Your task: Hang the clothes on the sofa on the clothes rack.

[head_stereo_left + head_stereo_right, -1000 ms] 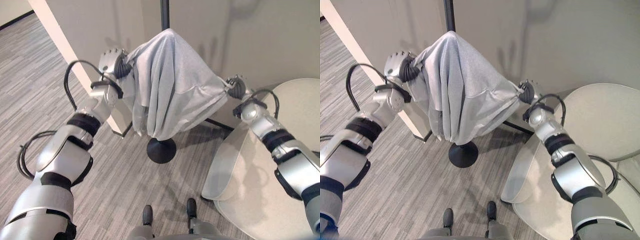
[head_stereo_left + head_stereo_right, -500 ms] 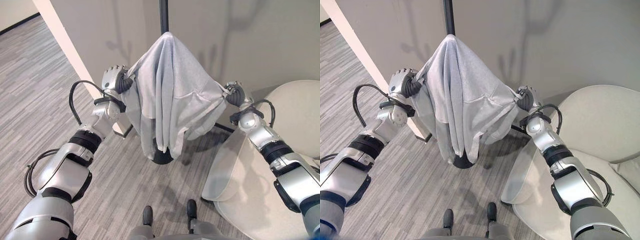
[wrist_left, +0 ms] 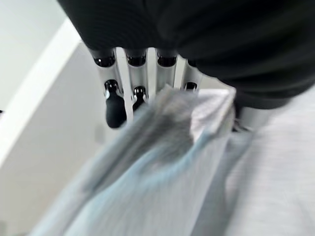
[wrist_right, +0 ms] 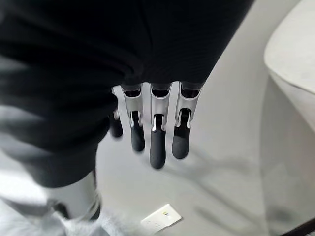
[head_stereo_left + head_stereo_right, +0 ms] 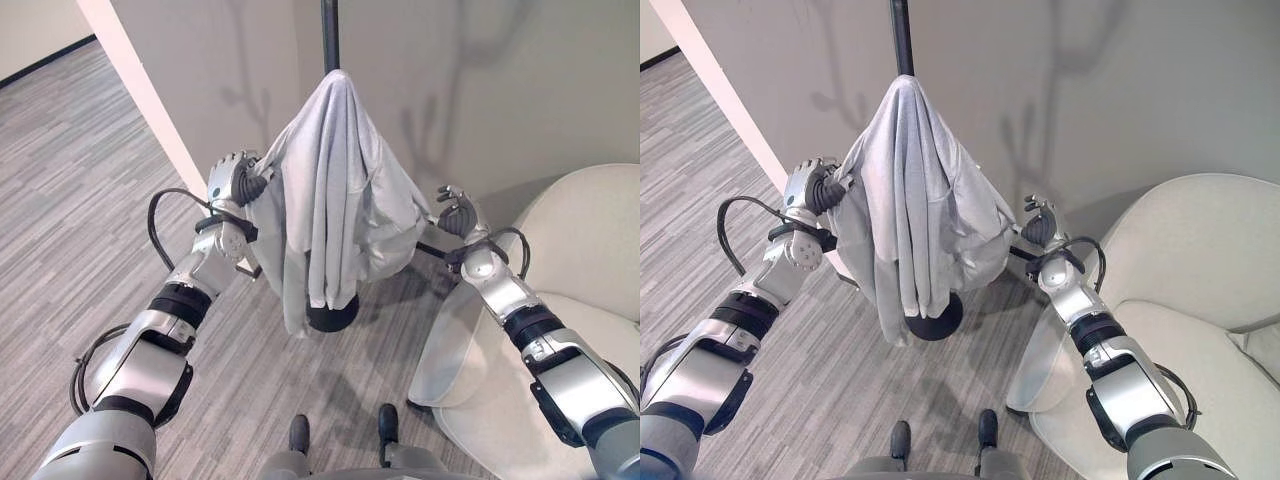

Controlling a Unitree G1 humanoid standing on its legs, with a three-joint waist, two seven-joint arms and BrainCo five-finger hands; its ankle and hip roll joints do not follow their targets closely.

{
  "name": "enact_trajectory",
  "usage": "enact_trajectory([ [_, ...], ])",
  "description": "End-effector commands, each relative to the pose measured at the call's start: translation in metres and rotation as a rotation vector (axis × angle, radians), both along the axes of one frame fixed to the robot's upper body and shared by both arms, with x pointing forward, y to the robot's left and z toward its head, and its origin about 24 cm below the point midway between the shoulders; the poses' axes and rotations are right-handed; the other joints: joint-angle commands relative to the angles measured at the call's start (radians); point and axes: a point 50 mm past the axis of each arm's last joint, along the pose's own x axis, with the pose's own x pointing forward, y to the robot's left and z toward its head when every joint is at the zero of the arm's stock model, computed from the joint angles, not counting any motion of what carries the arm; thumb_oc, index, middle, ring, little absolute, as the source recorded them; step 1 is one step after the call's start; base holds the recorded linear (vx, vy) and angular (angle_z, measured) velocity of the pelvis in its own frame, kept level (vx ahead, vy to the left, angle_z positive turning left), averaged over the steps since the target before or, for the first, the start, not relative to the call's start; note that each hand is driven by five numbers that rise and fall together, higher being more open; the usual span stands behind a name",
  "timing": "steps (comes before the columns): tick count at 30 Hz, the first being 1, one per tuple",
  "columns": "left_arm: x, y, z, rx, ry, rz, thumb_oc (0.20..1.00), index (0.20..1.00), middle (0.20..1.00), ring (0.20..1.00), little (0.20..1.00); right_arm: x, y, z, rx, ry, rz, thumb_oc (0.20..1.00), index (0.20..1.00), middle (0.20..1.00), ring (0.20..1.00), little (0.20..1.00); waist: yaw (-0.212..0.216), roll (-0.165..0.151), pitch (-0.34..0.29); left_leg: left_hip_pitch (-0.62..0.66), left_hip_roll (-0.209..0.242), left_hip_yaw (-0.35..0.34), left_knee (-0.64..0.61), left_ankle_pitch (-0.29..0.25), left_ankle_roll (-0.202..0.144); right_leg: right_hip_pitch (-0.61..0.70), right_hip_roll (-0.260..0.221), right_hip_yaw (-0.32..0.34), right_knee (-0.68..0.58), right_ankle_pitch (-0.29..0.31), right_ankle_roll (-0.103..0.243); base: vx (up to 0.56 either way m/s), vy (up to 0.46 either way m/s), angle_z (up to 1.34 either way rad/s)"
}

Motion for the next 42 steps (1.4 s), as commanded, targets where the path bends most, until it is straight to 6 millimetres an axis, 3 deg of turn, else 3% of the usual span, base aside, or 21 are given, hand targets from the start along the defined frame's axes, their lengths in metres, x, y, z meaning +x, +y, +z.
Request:
enact_trajectory([
  [1,0.001,0.022,0.013,-0.012,-0.041,0.076,1.0,1.0,1.0,1.0,1.0,0.0,-0.018,0.014,0.021,-0.07,-0.057,1.0,1.0,1.0,1.0,1.0,0.041,-0.015,-0.02,0.008,-0.008,0.017,0.0,-0.089,-0.01,0.055,-0.06,-0.056,0.003,-0.067,0.084,0.01,0.001,0.09],
  [12,-0.01,0.031,0.004,-0.048,-0.042,0.089,1.0,1.0,1.0,1.0,1.0,-0.014,-0.043,0.003,0.012,-0.051,-0.127,1.0,1.0,1.0,1.0,1.0,0.04,-0.018,-0.035,0.027,-0.007,0.024,0.0,-0.099,-0.009,0.074,-0.06,-0.063,0.003,-0.075,0.083,0.0,0.0,0.01],
  [14,-0.021,0.038,-0.003,-0.105,-0.061,0.107,1.0,1.0,1.0,1.0,1.0,-0.027,-0.059,-0.001,0.014,-0.064,-0.176,1.0,1.0,1.0,1.0,1.0,0.037,-0.018,-0.042,0.037,-0.007,0.026,0.0,-0.105,-0.009,0.083,-0.06,-0.063,0.003,-0.079,0.082,0.03,-0.001,-0.01],
  [22,-0.049,0.055,-0.021,-0.255,-0.081,0.139,1.0,1.0,1.0,1.0,1.0,-0.063,-0.083,-0.022,0.033,-0.049,-0.249,1.0,1.0,1.0,1.0,1.0,0.03,-0.014,-0.06,0.061,-0.005,0.032,0.0,-0.117,-0.008,0.106,-0.063,-0.069,0.003,-0.086,0.079,0.02,0.001,0.0],
  [26,-0.071,0.063,-0.044,-0.417,-0.046,0.149,1.0,1.0,1.0,1.0,1.0,-0.085,-0.086,-0.042,0.13,-0.007,-0.247,1.0,1.0,1.0,1.0,1.0,0.025,-0.011,-0.059,0.07,-0.004,0.036,0.0,-0.12,-0.006,0.112,-0.064,-0.07,0.003,-0.086,0.077,0.0,0.0,0.0],
  [29,-0.1,0.066,-0.081,-0.63,0.064,0.136,1.0,1.0,1.0,1.0,1.0,-0.11,-0.078,-0.067,0.241,0.091,-0.167,1.0,1.0,1.0,1.0,1.0,0.021,-0.006,-0.063,0.08,-0.002,0.044,0.0,-0.123,-0.004,0.12,-0.066,-0.074,0.003,-0.086,0.074,0.01,0.003,-0.01],
  [30,-0.101,0.067,-0.082,-0.631,0.068,0.136,1.0,1.0,1.0,1.0,1.0,-0.111,-0.078,-0.067,0.24,0.095,-0.166,1.0,1.0,1.0,1.0,1.0,0.021,-0.006,-0.065,0.08,-0.002,0.044,0.0,-0.123,-0.004,0.121,-0.066,-0.074,0.003,-0.087,0.074,0.02,0.009,-0.03],
  [31,-0.114,0.063,-0.105,-0.769,0.134,0.138,1.0,1.0,1.0,1.0,1.0,-0.124,-0.072,-0.08,0.304,0.144,-0.137,1.0,1.0,1.0,1.0,1.0,0.018,-0.004,-0.067,0.085,-0.002,0.047,0.0,-0.124,-0.002,0.125,-0.067,-0.076,0.003,-0.087,0.073,0.03,0.015,-0.02],
  [32,-0.137,0.055,-0.14,-0.878,0.262,0.154,1.0,1.0,1.0,1.0,1.0,-0.139,-0.063,-0.094,0.377,0.193,-0.089,1.0,1.0,1.0,1.0,1.0,0.014,0.0,-0.068,0.093,-0.003,0.05,0.0,-0.123,0.001,0.134,-0.068,-0.076,0.003,-0.086,0.071,0.0,0.0,0.0],
  [37,-0.154,0.052,-0.17,-0.828,0.429,0.184,1.0,1.0,1.0,1.0,1.0,-0.148,-0.052,-0.103,0.437,0.248,-0.026,1.0,1.0,1.0,1.0,1.0,0.012,0.002,-0.069,0.096,-0.004,0.054,0.0,-0.124,0.002,0.136,-0.07,-0.079,0.003,-0.085,0.072,0.0,0.005,-0.01],
  [42,-0.171,0.045,-0.199,-0.777,0.584,0.22,1.0,1.0,1.0,1.0,1.0,-0.155,-0.042,-0.128,0.479,0.348,-0.036,1.0,1.0,1.0,1.0,1.0,0.013,0.003,-0.069,0.099,-0.006,0.059,0.0,-0.126,0.004,0.137,-0.073,-0.082,0.003,-0.083,0.074,0.0,0.017,-0.04],
])
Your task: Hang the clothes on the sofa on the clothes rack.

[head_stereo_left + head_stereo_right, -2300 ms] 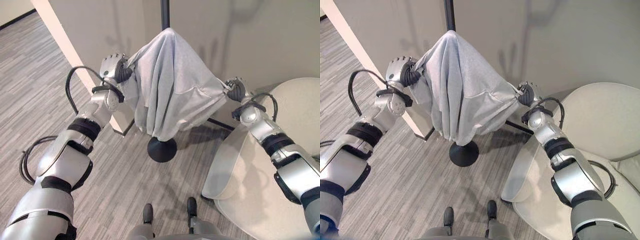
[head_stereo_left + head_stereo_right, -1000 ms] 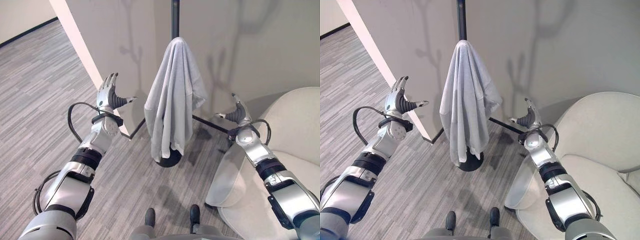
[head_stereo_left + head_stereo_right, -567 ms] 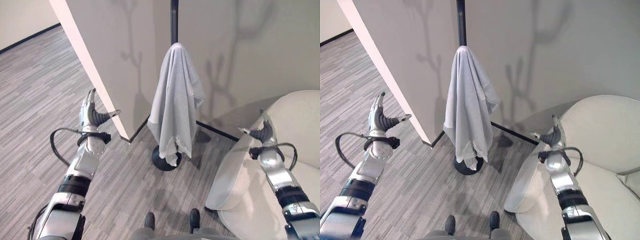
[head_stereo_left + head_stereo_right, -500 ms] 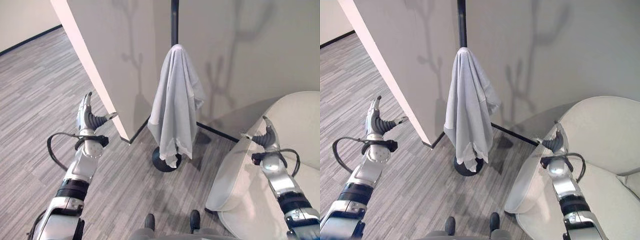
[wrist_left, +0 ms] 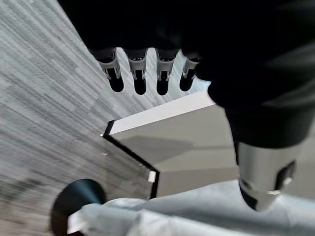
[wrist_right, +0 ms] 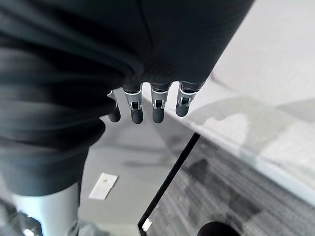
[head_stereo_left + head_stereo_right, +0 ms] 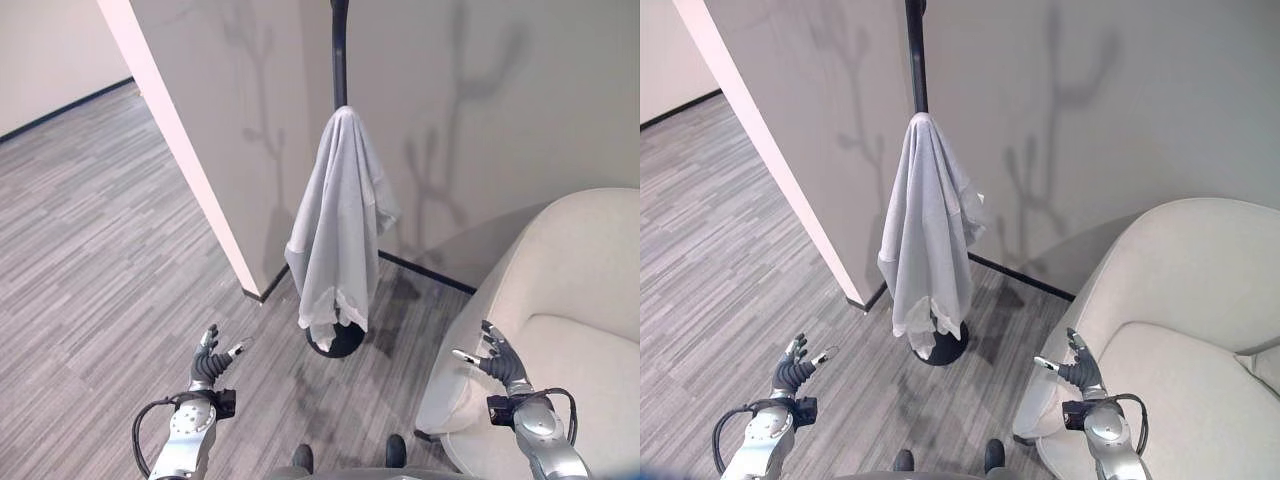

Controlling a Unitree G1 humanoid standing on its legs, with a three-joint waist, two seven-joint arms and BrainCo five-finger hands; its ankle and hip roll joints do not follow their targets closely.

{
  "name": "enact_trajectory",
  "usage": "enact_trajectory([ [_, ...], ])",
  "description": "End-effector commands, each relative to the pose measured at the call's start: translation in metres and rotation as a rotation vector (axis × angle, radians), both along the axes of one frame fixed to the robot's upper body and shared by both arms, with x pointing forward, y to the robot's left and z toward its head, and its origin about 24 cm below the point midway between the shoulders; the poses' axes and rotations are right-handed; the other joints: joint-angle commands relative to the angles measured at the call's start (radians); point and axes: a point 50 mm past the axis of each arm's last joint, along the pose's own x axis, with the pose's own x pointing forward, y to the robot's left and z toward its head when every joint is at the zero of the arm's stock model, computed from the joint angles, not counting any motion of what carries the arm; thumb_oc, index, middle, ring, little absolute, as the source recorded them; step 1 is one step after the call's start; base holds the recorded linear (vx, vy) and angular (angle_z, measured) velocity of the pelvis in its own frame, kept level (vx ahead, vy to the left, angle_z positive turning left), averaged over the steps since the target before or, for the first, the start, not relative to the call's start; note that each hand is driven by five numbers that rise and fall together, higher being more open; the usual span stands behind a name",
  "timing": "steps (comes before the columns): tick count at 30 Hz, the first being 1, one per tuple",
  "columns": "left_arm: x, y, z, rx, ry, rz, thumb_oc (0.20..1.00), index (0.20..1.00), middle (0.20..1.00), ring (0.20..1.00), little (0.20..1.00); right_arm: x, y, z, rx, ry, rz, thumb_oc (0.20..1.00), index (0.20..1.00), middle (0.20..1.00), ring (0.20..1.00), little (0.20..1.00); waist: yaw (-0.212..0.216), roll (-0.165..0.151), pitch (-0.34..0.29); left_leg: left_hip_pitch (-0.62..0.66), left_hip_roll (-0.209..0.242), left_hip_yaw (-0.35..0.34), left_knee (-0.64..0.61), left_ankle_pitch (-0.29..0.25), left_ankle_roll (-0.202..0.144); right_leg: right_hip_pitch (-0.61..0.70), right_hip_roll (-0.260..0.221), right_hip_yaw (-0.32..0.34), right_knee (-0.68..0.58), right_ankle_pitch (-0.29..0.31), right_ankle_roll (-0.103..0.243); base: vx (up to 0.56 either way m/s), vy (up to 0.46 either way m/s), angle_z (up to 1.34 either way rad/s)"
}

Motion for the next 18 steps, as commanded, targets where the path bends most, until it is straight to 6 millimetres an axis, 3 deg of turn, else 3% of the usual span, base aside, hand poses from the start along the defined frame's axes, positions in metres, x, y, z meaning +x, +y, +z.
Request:
enact_trajectory([
  [1,0.019,0.007,0.006,0.131,0.002,-0.113,1.0,1.0,1.0,1.0,1.0,0.017,0.003,0.004,0.018,-0.049,0.006,1.0,1.0,1.0,1.0,1.0,0.002,-0.016,0.011,0.019,-0.009,0.047,0.007,-0.093,-0.002,0.06,-0.071,-0.075,0.008,-0.034,0.082,0.0,0.034,-0.07],
  [4,0.012,0.004,-0.006,0.142,0.069,-0.138,1.0,1.0,1.0,1.0,1.0,0.007,0.004,-0.013,0.015,0.03,-0.022,1.0,1.0,1.0,1.0,1.0,0.001,-0.015,0.011,0.021,-0.011,0.048,0.007,-0.095,-0.002,0.061,-0.072,-0.075,0.008,-0.035,0.082,0.0,0.017,-0.04],
  [6,-0.002,-0.001,-0.022,0.139,0.165,-0.168,1.0,1.0,1.0,1.0,1.0,-0.013,0.005,-0.038,-0.005,0.175,-0.055,1.0,1.0,1.0,1.0,1.0,-0.001,-0.014,0.012,0.022,-0.012,0.049,0.007,-0.095,-0.002,0.062,-0.074,-0.078,0.008,-0.035,0.084,0.0,0.0,0.0],
  [11,-0.019,-0.01,-0.043,0.151,0.305,-0.234,1.0,1.0,1.0,1.0,1.0,-0.033,0.011,-0.06,0.02,0.306,-0.076,1.0,1.0,1.0,1.0,1.0,-0.004,-0.014,0.011,0.023,-0.014,0.052,0.007,-0.097,-0.001,0.06,-0.077,-0.076,0.008,-0.031,0.085,0.0,0.0,0.0],
  [18,-0.026,-0.018,-0.053,0.11,0.367,-0.236,1.0,1.0,1.0,1.0,1.0,-0.055,0.015,-0.081,0.052,0.449,-0.122,1.0,1.0,1.0,1.0,1.0,-0.008,-0.012,0.008,0.028,-0.016,0.056,0.007,-0.099,-0.003,0.061,-0.077,-0.075,0.008,-0.031,0.084,0.0,0.0,0.0],
])
